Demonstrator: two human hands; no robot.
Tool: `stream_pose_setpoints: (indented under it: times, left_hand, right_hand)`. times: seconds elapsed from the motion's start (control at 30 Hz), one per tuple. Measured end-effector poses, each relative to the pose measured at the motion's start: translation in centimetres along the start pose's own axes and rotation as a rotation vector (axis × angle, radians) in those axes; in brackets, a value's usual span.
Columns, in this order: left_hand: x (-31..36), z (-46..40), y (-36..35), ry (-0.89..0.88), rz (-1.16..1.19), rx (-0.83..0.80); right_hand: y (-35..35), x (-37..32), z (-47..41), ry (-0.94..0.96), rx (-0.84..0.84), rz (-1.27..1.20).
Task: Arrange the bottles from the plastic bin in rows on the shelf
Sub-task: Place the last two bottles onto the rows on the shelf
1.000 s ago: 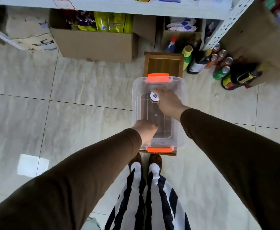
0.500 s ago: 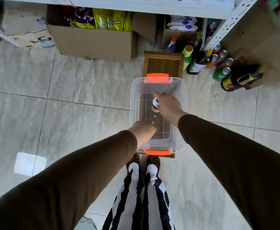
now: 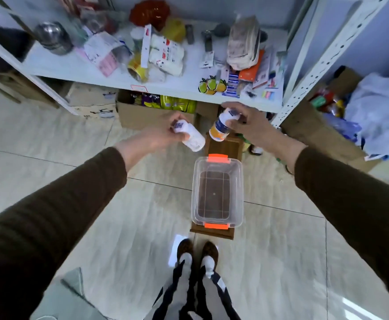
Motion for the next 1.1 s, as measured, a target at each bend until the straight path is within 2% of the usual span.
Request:
stream_pose_setpoints:
  times: [0.2,0.43,0.6,0.8,0.9,1.1]
  left_hand:
    - [6.8,4.9,12.2,-0.102,0.192,0.139]
    - [12.7,9.9,20.5,-0.110,0.250,0.249]
    - [14.4,12.2,24.3,-0.112,0.238,0.326]
    - [13.2,13.5,27.3,-0.132,0.172,0.355]
    - [11.6,13.6,28.6,-0.135,0.147,0.359]
    - [6.3,11.6,32.7,-0.165,0.268,0.306]
  right_hand:
    - [2.8,-14.7,1.7,0.143,-0.035,-0.165]
    - [3.5,-25.6,3.3,0.268,-0.049,-0.224]
    - [3.2,-30.0,4.1,0.336,-0.035,-0.176]
    - [1.5,-33.2,3.6,0.371,-0.068,-0.157]
    - [-0.3,-34.4,2.6,0.383,-0.076,-0.132]
    - [-4.9,-36.2,-1.9,0.360,-0.030,-0.092]
Point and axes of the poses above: each hand's wrist, its own z-axis away from the middle knuckle, its own y-axis out of the back of the hand, x = y × z, the point moved 6 cm from there along -z, towards the middle knuckle, and after that the axes turned 9 degrees about -z, right-handed, at the moved point
